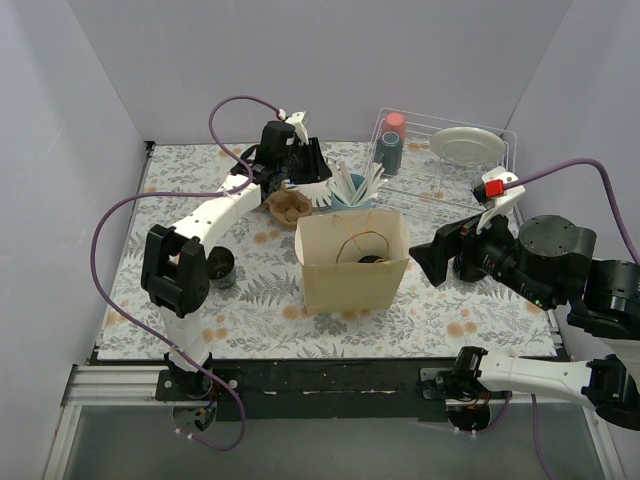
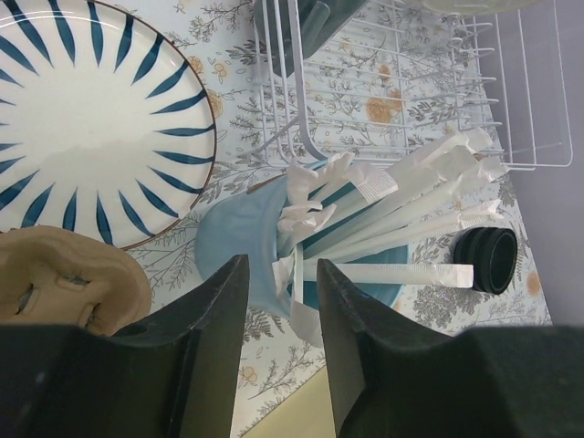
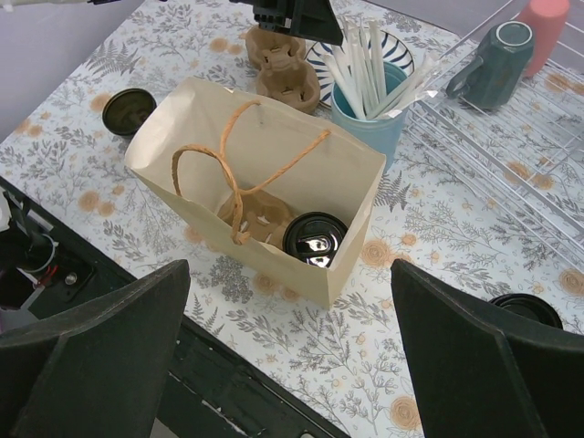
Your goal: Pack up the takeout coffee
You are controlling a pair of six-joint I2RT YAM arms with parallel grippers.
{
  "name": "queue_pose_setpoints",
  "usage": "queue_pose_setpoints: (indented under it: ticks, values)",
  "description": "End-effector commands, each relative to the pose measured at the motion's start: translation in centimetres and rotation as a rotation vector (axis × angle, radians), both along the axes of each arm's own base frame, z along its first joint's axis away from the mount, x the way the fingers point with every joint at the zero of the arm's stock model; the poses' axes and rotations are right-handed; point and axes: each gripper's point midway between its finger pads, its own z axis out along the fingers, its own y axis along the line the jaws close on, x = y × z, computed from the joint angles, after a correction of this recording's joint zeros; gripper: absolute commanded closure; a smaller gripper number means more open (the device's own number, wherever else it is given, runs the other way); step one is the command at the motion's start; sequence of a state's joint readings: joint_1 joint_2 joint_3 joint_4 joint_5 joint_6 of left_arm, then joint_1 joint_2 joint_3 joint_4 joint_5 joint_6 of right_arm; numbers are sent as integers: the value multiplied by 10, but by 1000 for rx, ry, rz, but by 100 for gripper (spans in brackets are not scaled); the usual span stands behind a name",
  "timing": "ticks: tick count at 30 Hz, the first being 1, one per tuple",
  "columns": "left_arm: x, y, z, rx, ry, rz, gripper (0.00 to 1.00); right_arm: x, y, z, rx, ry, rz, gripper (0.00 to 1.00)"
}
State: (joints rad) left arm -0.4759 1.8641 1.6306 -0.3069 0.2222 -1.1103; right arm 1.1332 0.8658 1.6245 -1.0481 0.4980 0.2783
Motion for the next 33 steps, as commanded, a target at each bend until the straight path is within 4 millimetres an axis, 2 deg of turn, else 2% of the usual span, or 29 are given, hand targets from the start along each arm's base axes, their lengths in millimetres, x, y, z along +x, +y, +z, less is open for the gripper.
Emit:
queue_pose_setpoints:
  ticks: [1,5,10,14,27,30,31,33]
  values:
    - [2,-1,13,9,-56,-20,65,4,0,6,28,-9,-29,1]
    - [5,-3,13,15,-72,-37,67,5,1,3,20,-3,-32,1]
    - [9,-3,17,33,-101,-49,85,5,2,2,18,1,-33,2]
    - [9,-2,30,35,-126,-52,100,5,6,-1,15,7,-24,1]
    - [-4,5,83,23,-172,-53,100,7,13,5,20,-15,-1,1]
    - [-15,12,96,22,-166,-43,100,8,10,13,33,-38,-8,1]
    - [-22,15,108,8,-176,-36,100,10,7,16,41,-48,-22,1]
    - [-33,18,119,-7,-186,-54,100,12,4,23,59,-80,-32,1]
